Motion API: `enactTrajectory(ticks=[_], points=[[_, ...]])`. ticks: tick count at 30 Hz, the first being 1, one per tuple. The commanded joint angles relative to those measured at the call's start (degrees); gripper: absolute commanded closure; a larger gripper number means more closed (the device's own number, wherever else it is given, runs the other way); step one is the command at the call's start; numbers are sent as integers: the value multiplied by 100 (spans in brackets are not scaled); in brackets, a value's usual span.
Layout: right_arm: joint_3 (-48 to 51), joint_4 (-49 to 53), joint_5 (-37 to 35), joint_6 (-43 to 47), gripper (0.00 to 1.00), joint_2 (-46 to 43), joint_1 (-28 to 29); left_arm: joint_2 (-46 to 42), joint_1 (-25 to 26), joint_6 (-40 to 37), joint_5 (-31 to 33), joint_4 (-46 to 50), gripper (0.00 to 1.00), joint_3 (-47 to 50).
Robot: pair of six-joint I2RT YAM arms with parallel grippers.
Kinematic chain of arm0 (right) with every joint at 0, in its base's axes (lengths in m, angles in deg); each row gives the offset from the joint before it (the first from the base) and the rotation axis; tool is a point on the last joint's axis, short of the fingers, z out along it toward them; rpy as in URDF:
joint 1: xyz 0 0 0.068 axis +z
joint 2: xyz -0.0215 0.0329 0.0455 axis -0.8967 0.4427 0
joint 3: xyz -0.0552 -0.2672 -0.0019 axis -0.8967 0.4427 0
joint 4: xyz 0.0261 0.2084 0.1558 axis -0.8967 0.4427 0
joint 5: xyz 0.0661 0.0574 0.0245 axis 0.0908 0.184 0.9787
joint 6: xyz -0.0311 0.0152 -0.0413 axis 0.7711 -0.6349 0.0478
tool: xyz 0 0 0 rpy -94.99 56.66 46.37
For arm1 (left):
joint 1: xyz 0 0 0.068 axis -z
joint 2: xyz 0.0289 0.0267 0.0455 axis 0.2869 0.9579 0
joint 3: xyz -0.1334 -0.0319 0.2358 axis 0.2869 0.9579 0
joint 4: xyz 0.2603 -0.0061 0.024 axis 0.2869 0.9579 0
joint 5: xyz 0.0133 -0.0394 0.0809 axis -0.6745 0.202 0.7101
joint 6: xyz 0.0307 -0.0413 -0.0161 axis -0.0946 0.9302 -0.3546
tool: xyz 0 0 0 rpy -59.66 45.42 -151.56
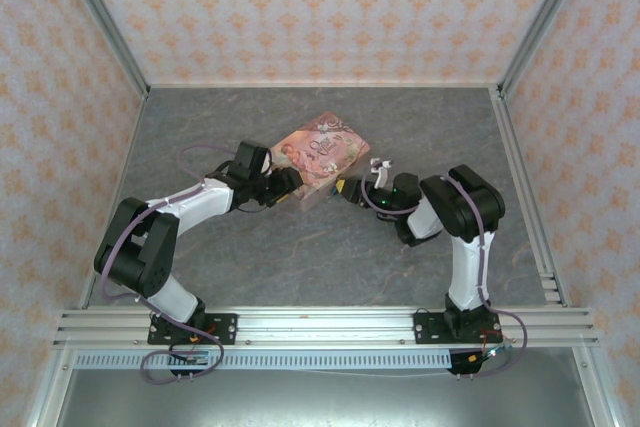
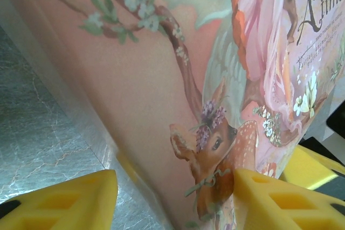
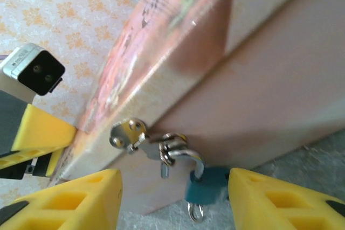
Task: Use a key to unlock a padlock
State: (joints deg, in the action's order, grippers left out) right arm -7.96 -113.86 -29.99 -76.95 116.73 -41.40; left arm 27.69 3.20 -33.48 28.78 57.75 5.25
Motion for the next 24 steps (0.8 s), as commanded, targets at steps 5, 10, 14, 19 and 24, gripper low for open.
enactTrajectory(ticks=[5,10,14,19,24], points=[[-383,-263,265,-43,44,279,69,47,-19,-204,391,940,43,163],[-420,-269,354,-21,44,331,105,31,-29,-213,389,947,43,183],[-438,-267,624,8,49,279,131,35,-36,-213,375,937,43,192],[-356,-261,718,46,54,216,143,25,-46,-213,374,930,43,210],[-284,-262,677,106,61,225,142,-8,-44,-213,379,937,43,235]])
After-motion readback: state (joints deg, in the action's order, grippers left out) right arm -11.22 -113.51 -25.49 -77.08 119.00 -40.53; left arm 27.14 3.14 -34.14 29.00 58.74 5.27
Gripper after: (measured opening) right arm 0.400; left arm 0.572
